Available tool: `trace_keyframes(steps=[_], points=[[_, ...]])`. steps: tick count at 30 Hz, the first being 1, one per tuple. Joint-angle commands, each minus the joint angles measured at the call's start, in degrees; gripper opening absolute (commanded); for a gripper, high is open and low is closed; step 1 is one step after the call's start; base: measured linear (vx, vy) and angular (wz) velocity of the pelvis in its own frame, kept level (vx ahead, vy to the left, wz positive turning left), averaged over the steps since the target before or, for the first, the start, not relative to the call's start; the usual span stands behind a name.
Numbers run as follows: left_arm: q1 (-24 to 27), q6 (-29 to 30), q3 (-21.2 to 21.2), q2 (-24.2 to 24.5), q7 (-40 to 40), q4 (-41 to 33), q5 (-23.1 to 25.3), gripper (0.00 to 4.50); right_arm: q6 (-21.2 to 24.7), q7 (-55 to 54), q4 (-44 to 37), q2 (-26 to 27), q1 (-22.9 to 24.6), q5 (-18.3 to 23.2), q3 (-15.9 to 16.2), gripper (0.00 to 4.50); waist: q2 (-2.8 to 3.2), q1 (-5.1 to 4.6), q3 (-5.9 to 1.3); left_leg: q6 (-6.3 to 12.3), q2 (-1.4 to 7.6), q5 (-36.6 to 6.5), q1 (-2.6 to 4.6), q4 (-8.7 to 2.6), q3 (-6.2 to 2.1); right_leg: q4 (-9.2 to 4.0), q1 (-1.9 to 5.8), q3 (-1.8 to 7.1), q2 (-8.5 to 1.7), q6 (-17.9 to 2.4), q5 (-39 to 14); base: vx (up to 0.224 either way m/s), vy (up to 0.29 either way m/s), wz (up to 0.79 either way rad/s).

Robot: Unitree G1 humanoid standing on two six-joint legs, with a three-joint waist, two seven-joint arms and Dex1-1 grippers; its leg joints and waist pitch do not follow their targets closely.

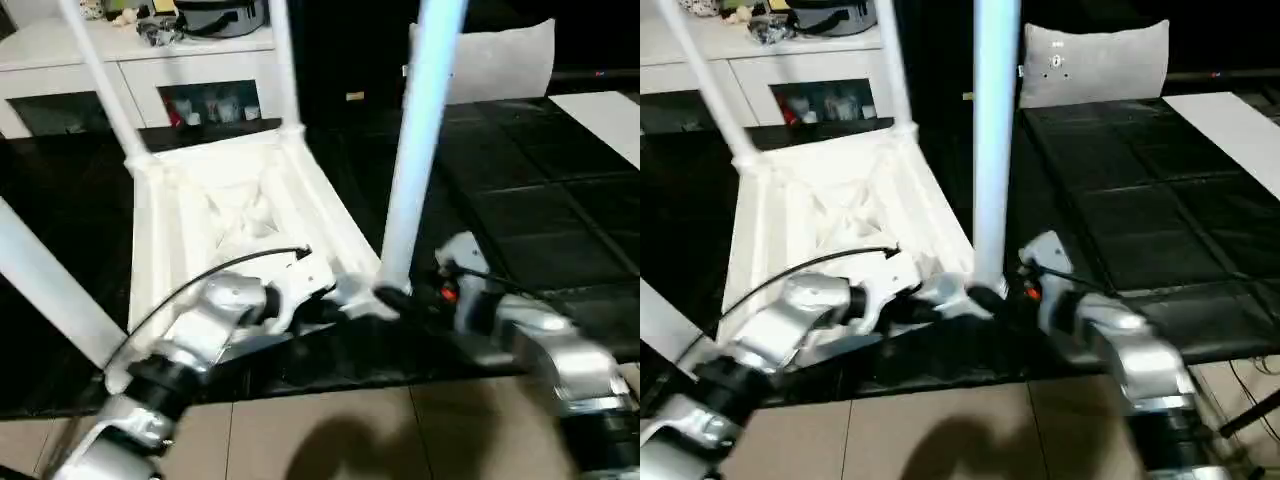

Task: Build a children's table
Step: Rotate leg to tighten

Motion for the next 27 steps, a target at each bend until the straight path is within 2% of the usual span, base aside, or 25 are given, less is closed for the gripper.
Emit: trace_keyframes(steps=[1, 5, 6, 9, 10, 17, 24, 27], points=[[0.4, -1.2, -2.5, 0.5, -3.6, -1.5, 0.2, 0.0, -0.3, 2.7, -0.7, -0.2, -0.5, 0.8, 1.6, 4.31, -0.88, 0.22, -3.16, 5.04, 1.0, -10.0, -0.55, -3.82, 0.26, -4.41, 3.34, 2.68, -3.1, -7.0, -21.7, 0.0, 0.0, 0.0], [0.1, -2.2, -3.6, 2.2, -7.2, -1.3, -0.2, 0.0, 0.1, 7.6, -0.2, -1.6, -1.2, 1.4, 3.9, 4.31, -0.89, 0.99, -3.28, 4.87, 1.27, -9.3, -0.45, -3.82, 0.26, -4.02, 3.32, 2.79, -3.18, -8.1, -20.2, 0.0, 0.0, 0.0], [0.1, -2.3, -3.7, 2.4, -7.6, -1.3, -0.3, 0.0, 0.1, 8.0, -0.2, -1.7, -1.2, 1.4, 4.1, 4.07, -0.99, 1.02, -3.3, 4.84, 1.28, -9.1, -0.49, -3.82, 0.26, -3.96, 3.35, 2.81, -3.17, -8.2, -19.8, 0.0, 0.0, 0.0], [0.0, -2.5, -3.8, 2.7, -8.4, -1.2, -0.5, 0.0, 0.2, 9.0, -0.1, -1.8, -1.2, 1.8, 4.6, 3.93, -0.97, 1.28, -3.32, 4.67, 1.29, -8.6, -0.48, -3.78, 0.29, -3.83, 3.37, 2.89, -3.25, -8.5, -19.1, 0.0, 0.0, 0.0], [-0.1, -2.6, -3.7, 2.8, -8.6, -1.2, -0.5, 0.0, 0.2, 9.5, -0.1, -1.8, -1.2, 2.1, 4.7, 3.79, -1.22, 1.32, -3.32, 4.69, 1.26, -8.6, -0.5, -3.77, 0.33, -3.85, 3.39, 2.88, -3.24, -8.5, -19.2, 0.0, 0.0, 0.0], [-0.1, -3.2, -3.6, 3.1, -8.8, -0.6, -0.3, 0.0, 0.1, 11.8, 0.0, -2.0, -0.9, 2.8, 4.9, 3.11, -1.08, 1.81, -3.32, 4.43, 1.28, -8.3, -0.44, -3.75, 0.33, -3.91, 3.31, 2.89, -3.27, -7.9, -20.2, 0.0, 0.0, 0.0], [0.0, -3.3, -3.6, 2.8, -8.6, -0.4, -0.3, 0.0, 0.2, 12.6, -0.3, -2.4, -0.4, 3.4, 4.8, 2.65, -1.25, 2.24, -3.41, 4.46, 1.26, -7.6, -0.45, -3.68, 0.38, -3.77, 3.33, 2.93, -3.26, -7.8, -19.7, 0.0, 0.0, 0.0], [0.3, -3.1, -3.5, 2.7, -8.5, -0.7, -0.4, 0.0, 0.5, 12.9, -1.0, -2.5, 0.2, 3.5, 5.1, 2.28, -1.39, 2.31, -3.4, 4.55, 1.23, -7.5, -0.46, -3.67, 0.41, -3.81, 3.33, 2.91, -3.28, -7.6, -20.2, 0.0, 0.0, 0.0]])
